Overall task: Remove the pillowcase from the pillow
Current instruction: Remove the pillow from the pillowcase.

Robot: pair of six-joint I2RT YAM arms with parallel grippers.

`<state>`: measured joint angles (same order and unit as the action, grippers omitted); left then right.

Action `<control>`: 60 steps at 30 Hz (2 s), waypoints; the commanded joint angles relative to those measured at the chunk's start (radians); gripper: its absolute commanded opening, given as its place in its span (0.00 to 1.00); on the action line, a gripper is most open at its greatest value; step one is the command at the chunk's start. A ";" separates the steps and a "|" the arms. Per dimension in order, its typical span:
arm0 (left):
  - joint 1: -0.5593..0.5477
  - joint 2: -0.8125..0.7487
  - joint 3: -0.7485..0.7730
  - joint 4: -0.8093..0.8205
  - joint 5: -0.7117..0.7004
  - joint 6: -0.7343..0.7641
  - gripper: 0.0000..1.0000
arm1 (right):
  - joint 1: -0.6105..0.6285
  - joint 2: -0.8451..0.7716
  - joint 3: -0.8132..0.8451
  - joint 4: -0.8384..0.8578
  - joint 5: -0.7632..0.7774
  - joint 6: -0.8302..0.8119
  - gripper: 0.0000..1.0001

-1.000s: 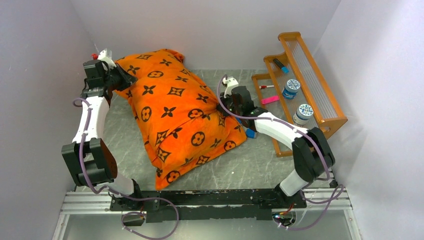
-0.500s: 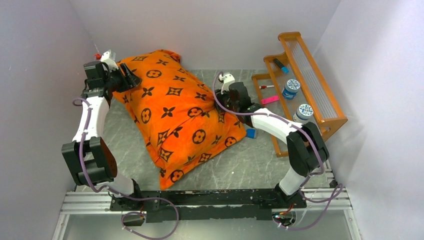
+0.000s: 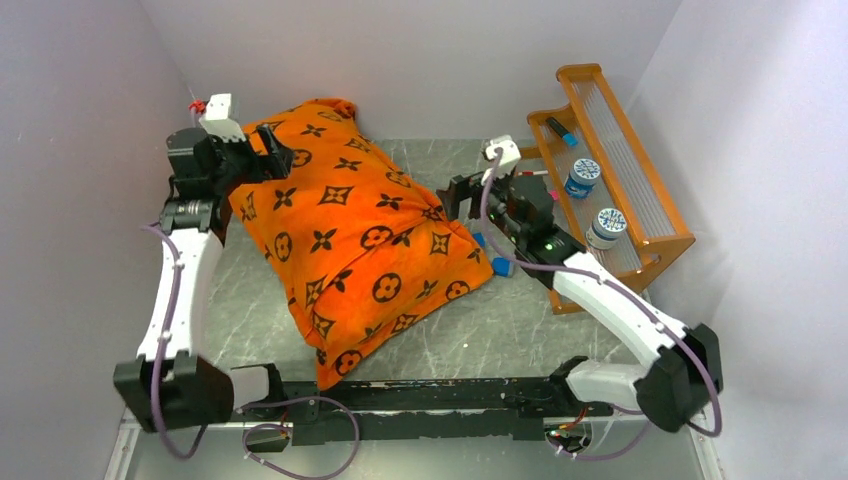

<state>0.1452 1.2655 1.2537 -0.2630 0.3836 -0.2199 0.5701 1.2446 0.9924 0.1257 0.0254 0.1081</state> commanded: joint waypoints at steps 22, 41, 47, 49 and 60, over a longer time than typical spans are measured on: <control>-0.624 -0.418 -0.266 -0.089 -0.266 0.356 0.98 | 0.099 -0.259 -0.193 -0.155 -0.245 -0.023 1.00; -0.624 -0.455 -0.451 -0.107 -0.076 0.354 0.98 | 0.278 -0.261 -0.303 -0.002 -0.253 -0.161 1.00; -0.624 -0.430 -0.461 -0.113 -0.219 0.344 0.98 | 0.278 -0.253 -0.332 0.056 -0.294 -0.163 1.00; -0.624 -0.425 -0.451 -0.122 -0.301 0.332 0.98 | 0.278 -0.244 -0.336 0.077 -0.317 -0.162 1.00; -0.623 -0.487 -0.460 -0.102 -0.555 0.266 0.97 | 0.280 -0.145 -0.288 0.151 -0.390 -0.191 1.00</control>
<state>-0.4858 0.8165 0.7967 -0.3866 -0.0113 0.0792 0.8444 1.0714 0.6533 0.1905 -0.3069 -0.0528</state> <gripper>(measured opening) 0.976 0.997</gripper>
